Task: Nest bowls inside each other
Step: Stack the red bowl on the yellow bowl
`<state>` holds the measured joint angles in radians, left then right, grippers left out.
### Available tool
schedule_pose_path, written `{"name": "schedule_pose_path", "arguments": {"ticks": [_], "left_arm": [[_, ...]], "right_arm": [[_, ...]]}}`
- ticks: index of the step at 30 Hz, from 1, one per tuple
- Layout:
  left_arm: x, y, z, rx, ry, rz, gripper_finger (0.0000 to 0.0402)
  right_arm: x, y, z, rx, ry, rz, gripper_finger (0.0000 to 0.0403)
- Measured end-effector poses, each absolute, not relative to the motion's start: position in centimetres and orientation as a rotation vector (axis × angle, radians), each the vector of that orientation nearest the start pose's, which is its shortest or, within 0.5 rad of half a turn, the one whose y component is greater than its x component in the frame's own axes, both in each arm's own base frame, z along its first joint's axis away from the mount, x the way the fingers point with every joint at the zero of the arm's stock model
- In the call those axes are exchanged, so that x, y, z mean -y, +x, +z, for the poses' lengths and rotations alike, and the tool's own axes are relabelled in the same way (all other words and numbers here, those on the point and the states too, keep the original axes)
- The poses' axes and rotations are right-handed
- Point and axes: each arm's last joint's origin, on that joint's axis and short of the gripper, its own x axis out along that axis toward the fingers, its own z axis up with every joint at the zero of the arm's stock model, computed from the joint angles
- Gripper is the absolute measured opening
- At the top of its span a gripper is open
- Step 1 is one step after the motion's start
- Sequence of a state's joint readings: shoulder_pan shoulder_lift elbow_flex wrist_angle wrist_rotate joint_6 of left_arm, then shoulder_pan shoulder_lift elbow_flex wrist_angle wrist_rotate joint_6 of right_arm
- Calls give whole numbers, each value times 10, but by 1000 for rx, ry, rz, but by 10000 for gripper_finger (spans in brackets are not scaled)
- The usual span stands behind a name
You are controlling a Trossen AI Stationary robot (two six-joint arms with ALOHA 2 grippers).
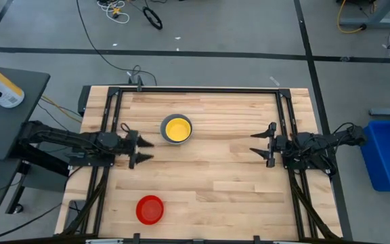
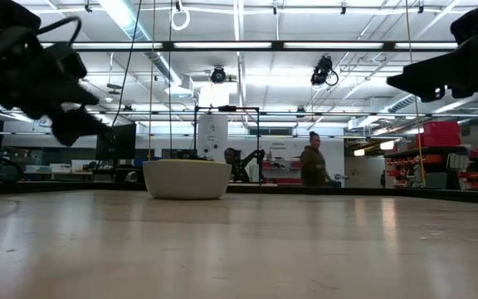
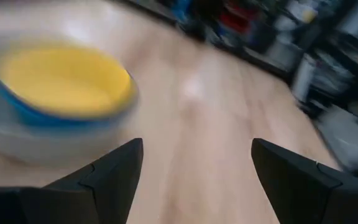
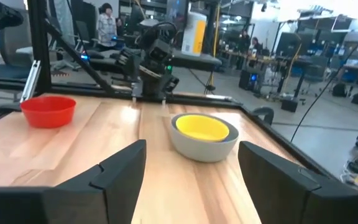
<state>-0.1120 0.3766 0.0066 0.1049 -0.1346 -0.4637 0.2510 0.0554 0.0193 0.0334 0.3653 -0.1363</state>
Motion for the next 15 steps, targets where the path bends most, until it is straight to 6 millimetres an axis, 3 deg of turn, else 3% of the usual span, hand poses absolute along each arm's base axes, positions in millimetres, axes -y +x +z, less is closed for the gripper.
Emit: {"name": "schedule_pose_path", "arguments": {"ticks": [7,15], "left_arm": [[35,114,133,-496,-597,-91,306],[76,124,162,-581,-515,-89,306]], "right_arm": [[-15,102,164,-67,-100,-111,272],[-16,104,161,-104,-81,-112,265]]}}
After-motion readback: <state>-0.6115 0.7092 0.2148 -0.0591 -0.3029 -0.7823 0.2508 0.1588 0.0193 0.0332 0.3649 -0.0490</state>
